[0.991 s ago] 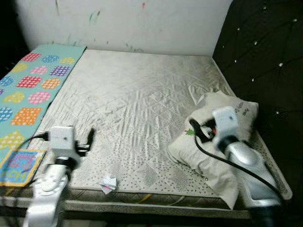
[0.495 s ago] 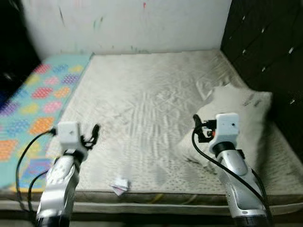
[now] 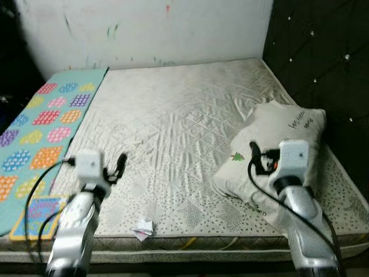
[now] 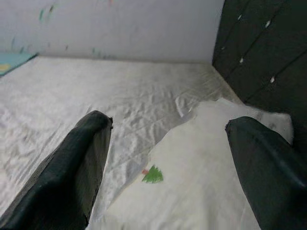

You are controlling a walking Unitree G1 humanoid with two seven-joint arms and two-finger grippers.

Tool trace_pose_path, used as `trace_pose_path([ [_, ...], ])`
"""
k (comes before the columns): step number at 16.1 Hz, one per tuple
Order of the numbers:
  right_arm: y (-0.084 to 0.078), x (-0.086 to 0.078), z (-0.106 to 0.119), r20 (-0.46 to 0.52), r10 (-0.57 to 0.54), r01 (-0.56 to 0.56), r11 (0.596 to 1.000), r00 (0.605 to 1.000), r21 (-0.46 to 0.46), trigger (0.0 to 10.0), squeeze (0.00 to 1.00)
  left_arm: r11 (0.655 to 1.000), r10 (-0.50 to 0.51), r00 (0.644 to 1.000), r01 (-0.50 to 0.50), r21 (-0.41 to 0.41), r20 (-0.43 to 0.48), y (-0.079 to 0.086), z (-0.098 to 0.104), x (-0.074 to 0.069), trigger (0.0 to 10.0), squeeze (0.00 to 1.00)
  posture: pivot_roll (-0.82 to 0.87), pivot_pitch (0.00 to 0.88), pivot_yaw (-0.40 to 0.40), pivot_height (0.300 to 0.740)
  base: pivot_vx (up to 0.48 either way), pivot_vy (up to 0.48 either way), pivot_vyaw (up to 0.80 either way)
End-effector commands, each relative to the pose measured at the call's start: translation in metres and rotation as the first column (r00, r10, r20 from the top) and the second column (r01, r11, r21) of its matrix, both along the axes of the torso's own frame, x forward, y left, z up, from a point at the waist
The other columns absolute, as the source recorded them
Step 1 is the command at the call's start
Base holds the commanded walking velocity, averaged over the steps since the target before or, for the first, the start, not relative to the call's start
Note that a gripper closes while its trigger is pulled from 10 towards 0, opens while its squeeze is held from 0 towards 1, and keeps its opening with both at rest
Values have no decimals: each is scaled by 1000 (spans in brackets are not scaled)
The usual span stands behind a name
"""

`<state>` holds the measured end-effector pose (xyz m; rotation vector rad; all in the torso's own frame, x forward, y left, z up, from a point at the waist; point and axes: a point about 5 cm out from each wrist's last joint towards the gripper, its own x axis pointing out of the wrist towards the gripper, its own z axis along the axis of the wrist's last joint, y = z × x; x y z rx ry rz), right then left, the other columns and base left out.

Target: Clean up the room

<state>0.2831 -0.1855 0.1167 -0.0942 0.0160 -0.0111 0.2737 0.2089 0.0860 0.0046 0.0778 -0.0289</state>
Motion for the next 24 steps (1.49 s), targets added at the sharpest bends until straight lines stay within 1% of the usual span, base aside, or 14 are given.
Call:
trace_pose_path([
  [1,4,-1,0,-4,17,-17,1000,1000,12,10000,0,999,33,999,-33,12,11,11,5,-2,10000,0,-111,0,52,740,0,0,0],
  [2,6,-3,-3,-12,26,-26,1000,1000,6,10000,0,999,50,999,-50,11,-1,16,3,-5,10000,0,-95,0,42,740,0,0,0],
  [4,10,-4,-4,-14,46,-46,999,999,0,10000,0,998,58,998,-58,22,-1,18,3,-7,10000,0,-77,0,27,740,0,0,0],
  [5,13,-1,-4,-13,56,-56,998,998,4,10000,0,998,58,998,-59,25,4,19,4,-7,10000,0,-77,0,27,740,0,0,0],
  [6,16,5,0,-2,71,-71,997,997,3,10000,0,997,72,997,-73,20,11,18,5,-9,10000,0,-71,0,14,740,0,0,0],
  [9,11,7,3,4,67,-67,998,998,-1,10000,0,997,83,997,-83,10,7,18,3,-11,10000,0,-77,0,8,740,0,0,0],
  [13,8,0,-1,-12,61,-61,998,998,-8,10000,0,998,55,998,-55,-3,-13,11,-1,-14,10000,0,-85,0,6,740,0,0,0],
  [15,8,0,-2,-27,64,-64,998,998,-5,10000,0,998,58,998,-59,-21,-21,11,-2,-15,10000,0,-85,0,1,740,0,0,0],
  [18,10,-1,-2,-34,75,-75,997,997,-1,10000,0,997,59,998,-61,-41,-32,9,-3,-19,10000,0,-84,0,-11,740,0,0,-800],
  [19,10,-1,-2,-33,80,-80,997,996,-4,10000,0,997,64,997,-66,-51,-35,10,-4,-20,10000,0,-84,0,-14,740,0,296,-800],
  [20,10,-1,-1,-33,87,-88,996,996,-9,10000,0,995,69,997,-72,-62,-38,9,-4,-21,10000,0,-86,0,-23,740,0,281,0],
  [21,10,1,1,-33,89,-90,996,995,-12,10000,0,996,66,997,-68,-60,-31,7,-2,-20,10000,0,-86,0,-29,740,0,262,0],
  [24,11,1,1,-36,96,-96,995,995,-13,10000,0,995,73,997,-75,-63,-30,6,0,-21,10000,0,-87,0,-32,740,0,266,0],
])
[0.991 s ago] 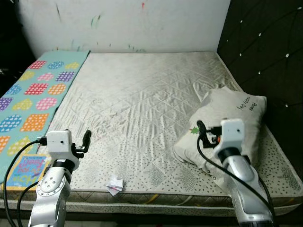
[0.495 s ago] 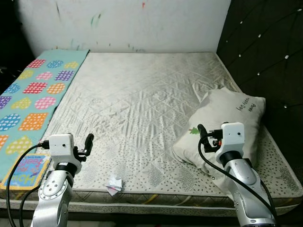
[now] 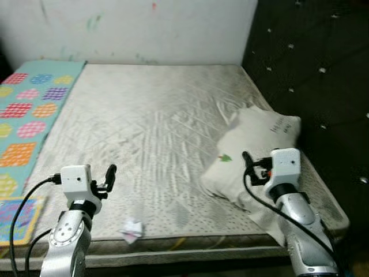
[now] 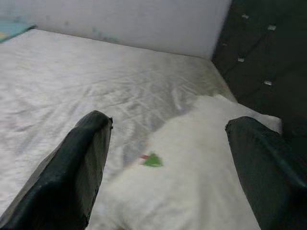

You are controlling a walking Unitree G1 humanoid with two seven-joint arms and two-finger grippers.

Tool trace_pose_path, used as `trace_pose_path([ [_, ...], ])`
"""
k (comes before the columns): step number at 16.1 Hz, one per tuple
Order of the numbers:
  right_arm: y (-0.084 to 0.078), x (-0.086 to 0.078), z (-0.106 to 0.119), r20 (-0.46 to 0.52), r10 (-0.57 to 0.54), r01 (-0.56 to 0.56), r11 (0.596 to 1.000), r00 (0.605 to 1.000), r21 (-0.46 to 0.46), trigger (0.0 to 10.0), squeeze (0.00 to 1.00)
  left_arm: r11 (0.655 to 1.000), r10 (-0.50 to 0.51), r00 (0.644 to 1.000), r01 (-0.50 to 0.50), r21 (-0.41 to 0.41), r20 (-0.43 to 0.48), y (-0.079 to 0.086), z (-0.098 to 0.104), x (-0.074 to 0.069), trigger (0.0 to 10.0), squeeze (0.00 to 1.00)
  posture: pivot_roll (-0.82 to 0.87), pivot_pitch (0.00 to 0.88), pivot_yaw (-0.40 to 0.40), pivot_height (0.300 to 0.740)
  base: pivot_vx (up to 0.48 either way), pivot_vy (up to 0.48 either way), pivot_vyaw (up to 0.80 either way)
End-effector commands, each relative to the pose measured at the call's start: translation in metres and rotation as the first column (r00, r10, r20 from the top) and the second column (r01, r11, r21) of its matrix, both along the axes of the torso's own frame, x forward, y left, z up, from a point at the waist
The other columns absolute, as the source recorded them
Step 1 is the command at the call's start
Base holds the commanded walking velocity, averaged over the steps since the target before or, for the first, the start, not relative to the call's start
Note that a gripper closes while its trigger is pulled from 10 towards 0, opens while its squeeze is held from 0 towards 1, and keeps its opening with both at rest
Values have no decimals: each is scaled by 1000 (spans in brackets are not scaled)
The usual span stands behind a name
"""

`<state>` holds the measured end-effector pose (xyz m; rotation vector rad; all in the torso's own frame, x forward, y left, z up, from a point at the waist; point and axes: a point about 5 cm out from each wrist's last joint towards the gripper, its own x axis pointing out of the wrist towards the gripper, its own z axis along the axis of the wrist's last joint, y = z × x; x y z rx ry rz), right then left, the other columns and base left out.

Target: Clean up the room

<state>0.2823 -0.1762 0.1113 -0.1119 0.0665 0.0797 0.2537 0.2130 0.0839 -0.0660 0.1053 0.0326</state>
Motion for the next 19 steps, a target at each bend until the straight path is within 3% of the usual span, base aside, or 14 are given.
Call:
trace_pose_path([
  [1,1,2,6,18,8,-8,1000,1000,3,10000,0,1000,11,1000,-11,3,0,2,3,-1,10000,0,-88,0,-32,740,0,266,0],
  [11,0,2,7,12,10,-10,1000,1000,-10,10000,0,1000,15,1000,-15,-2,-3,1,6,0,10000,0,-96,0,-32,740,0,294,0],
  [19,-6,6,10,21,2,-2,999,1000,-32,10000,0,999,33,999,-33,2,-6,2,6,2,10000,0,-101,0,-32,740,0,475,0],
])
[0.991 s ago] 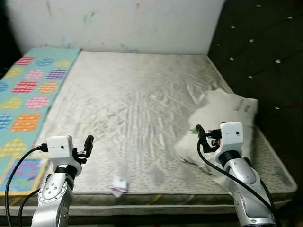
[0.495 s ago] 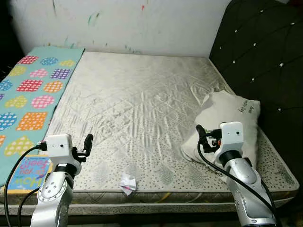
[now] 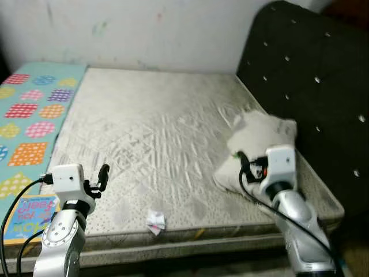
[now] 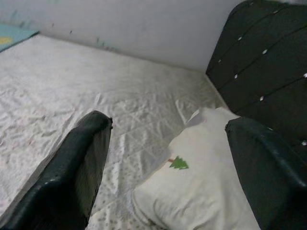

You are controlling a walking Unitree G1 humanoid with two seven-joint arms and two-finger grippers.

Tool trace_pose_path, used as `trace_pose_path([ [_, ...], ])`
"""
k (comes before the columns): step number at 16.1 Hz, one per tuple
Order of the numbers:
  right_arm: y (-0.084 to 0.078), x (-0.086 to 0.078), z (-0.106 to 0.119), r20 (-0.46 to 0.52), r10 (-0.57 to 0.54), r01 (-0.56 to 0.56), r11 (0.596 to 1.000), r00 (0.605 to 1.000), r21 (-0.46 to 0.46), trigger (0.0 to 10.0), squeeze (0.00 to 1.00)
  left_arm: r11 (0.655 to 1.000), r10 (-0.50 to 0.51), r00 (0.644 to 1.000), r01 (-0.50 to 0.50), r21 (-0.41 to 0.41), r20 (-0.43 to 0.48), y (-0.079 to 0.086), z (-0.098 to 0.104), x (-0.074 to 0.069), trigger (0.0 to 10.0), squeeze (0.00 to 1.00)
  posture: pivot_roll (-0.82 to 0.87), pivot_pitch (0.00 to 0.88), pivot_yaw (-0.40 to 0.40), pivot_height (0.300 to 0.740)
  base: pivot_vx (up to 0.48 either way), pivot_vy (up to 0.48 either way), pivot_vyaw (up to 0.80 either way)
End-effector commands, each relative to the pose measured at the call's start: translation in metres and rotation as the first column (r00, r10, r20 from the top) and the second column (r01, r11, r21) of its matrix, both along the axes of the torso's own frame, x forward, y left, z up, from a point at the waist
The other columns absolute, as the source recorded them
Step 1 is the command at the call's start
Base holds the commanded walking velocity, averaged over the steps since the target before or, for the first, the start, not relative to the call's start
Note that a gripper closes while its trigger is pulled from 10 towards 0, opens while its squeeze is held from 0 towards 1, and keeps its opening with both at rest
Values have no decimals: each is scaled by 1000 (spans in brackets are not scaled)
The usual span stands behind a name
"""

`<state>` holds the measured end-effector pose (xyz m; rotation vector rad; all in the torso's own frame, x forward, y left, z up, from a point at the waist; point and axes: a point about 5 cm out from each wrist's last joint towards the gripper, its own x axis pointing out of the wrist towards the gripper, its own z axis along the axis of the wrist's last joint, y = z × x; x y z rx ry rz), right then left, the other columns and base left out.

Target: Clean up the room

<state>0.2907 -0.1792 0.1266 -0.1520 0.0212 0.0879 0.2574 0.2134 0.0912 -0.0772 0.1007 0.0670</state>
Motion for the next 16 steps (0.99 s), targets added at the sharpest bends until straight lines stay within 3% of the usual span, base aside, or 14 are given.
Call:
trace_pose_path([
  [1,-3,-2,-5,-23,-12,12,1000,1000,4,10000,0,1000,15,1000,-15,26,-3,2,0,-1,10000,0,-101,0,-32,740,0,0,0],
  [4,-3,-1,-5,-21,-7,7,1000,1000,-3,10000,0,997,65,998,-64,-40,20,7,1,-1,10000,0,-101,0,-34,740,0,0,0],
  [7,1,1,-1,-2,40,-40,998,999,-39,10000,0,998,67,998,-67,-22,22,8,2,0,10000,0,-100,0,-36,740,0,0,0],
  [12,3,2,-2,3,48,-48,998,999,-45,10000,0,998,31,999,-29,-47,40,4,4,1,10000,0,-100,0,-35,740,0,0,625],
  [16,3,2,-3,-2,45,-45,998,999,-51,10000,0,999,15,999,-13,-48,41,1,4,2,10000,0,-102,0,-37,740,196,0,0],
])
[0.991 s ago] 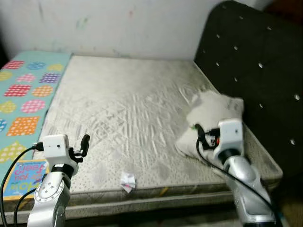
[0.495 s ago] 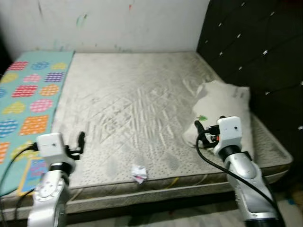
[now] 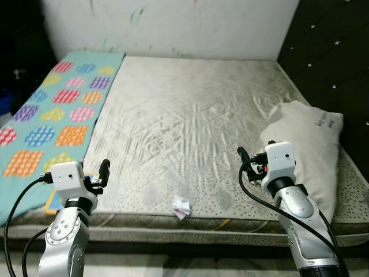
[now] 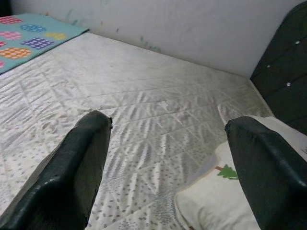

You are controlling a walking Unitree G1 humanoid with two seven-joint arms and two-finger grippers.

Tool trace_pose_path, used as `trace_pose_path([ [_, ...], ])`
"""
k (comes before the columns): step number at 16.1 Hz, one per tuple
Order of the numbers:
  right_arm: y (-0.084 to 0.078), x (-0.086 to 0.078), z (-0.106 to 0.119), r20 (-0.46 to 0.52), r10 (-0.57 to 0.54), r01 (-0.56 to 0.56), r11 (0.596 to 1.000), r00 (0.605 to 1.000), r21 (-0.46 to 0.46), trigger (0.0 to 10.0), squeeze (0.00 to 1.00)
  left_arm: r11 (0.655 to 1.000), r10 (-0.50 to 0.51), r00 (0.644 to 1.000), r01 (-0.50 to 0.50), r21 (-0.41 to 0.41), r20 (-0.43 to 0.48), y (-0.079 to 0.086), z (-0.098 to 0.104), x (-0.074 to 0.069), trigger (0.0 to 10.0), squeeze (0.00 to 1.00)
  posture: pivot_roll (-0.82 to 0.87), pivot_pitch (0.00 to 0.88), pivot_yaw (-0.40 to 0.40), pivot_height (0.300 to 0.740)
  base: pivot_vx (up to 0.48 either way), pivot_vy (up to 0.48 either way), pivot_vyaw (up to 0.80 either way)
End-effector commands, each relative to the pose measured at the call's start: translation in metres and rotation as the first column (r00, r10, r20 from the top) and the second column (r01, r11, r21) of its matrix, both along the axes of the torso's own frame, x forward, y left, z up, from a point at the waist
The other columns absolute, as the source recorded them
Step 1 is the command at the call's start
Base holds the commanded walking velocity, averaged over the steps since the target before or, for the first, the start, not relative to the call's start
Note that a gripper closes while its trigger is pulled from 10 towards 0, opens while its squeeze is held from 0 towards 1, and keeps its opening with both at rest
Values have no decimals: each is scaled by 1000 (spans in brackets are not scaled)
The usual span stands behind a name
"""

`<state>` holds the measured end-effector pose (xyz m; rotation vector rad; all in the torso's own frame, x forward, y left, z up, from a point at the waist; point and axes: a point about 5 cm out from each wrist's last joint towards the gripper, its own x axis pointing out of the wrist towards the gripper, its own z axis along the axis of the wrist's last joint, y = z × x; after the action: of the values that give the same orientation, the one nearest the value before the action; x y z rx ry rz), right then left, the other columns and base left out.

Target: Clean up the room

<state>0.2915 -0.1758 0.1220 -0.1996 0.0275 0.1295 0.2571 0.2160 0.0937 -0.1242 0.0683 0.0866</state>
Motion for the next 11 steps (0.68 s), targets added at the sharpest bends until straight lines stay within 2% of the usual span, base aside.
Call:
trace_pose_path([
  [1,-1,1,1,6,2,-2,1000,1000,-5,10000,0,1000,-11,1000,11,-4,9,-2,2,2,10000,0,-101,0,-38,740,270,0,0],
  [11,-2,0,-3,-1,-8,8,1000,1000,-3,10000,0,1000,-23,1000,23,-4,9,-2,3,4,10000,0,-101,0,-33,740,333,0,0],
])
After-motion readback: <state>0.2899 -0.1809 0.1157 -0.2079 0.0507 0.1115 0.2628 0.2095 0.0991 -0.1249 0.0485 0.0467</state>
